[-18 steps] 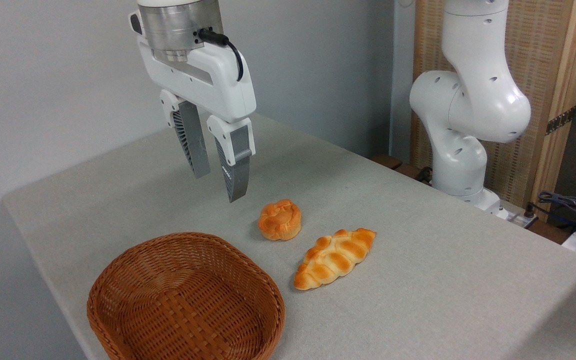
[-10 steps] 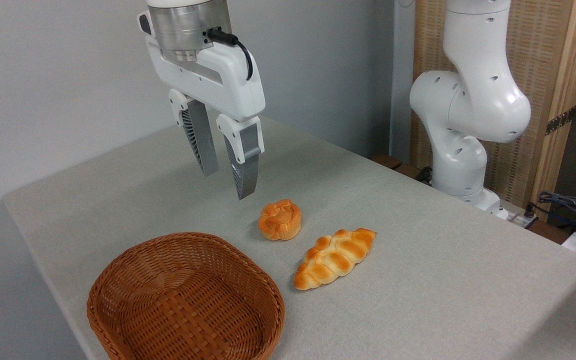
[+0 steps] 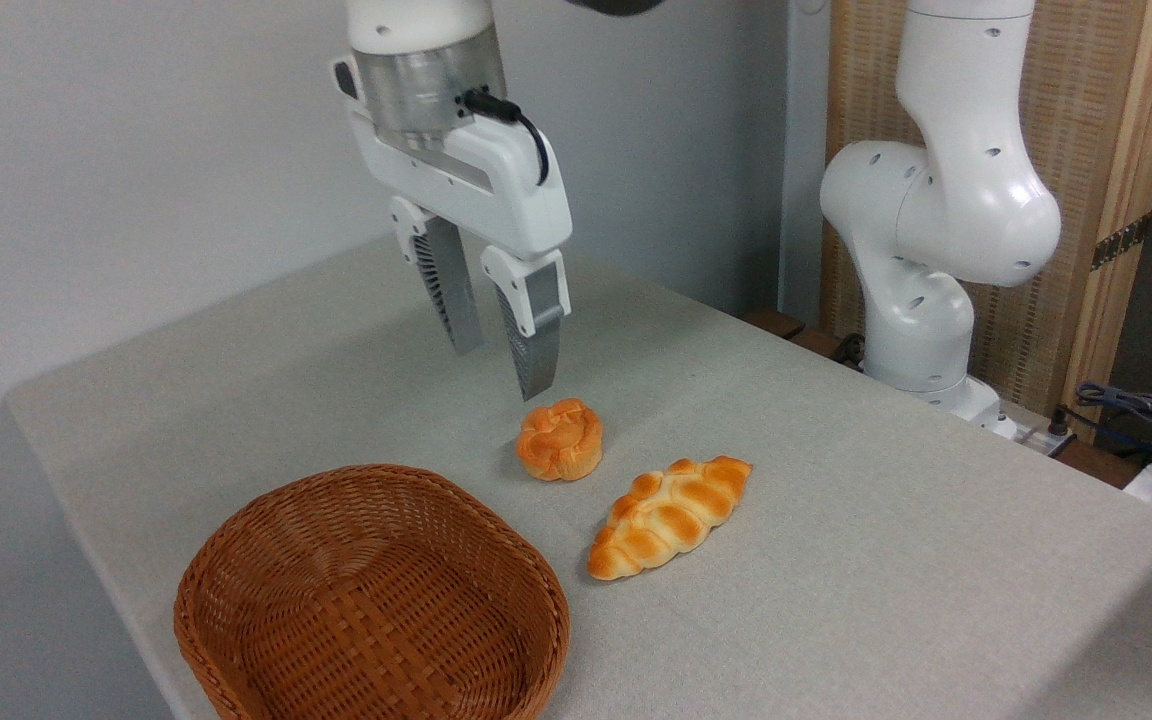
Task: Put bread into the basket
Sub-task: 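Lower the open gripper onto the round bread roll and close it, then lift the round roll and carry it toward the wicker basket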
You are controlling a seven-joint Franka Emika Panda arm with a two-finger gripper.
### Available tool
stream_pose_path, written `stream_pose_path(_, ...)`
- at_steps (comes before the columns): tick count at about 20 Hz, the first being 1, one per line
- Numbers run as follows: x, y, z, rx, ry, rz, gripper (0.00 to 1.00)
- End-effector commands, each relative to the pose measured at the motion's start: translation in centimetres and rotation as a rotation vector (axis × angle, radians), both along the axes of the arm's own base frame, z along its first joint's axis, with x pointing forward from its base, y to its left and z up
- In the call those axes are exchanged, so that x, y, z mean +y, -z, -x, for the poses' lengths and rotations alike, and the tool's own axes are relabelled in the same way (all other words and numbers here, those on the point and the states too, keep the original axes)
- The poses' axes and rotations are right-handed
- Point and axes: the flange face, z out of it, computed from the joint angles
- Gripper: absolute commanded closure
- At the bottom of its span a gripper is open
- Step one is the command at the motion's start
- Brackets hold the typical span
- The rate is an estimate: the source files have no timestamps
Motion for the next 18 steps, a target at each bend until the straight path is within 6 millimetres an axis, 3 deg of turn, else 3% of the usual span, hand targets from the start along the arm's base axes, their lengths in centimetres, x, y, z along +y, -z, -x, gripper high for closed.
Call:
stream_pose_path(1,-2.5,3.4,3.5,0.019,0.065,0.015,0.00)
stream_pose_path(5,-6.1,7.1,5.1,0.094,0.141,-0.005,0.00)
stream_pose_path(8,-7.8,10.0,5.9,0.098,0.180,-0.031,0.00)
stream_pose_path(13,-8.7,13.8,6.6,0.071,0.199,-0.036,0.00)
stream_pose_path(18,-8.3,16.0,6.9,0.061,0.222,-0.079,0.01)
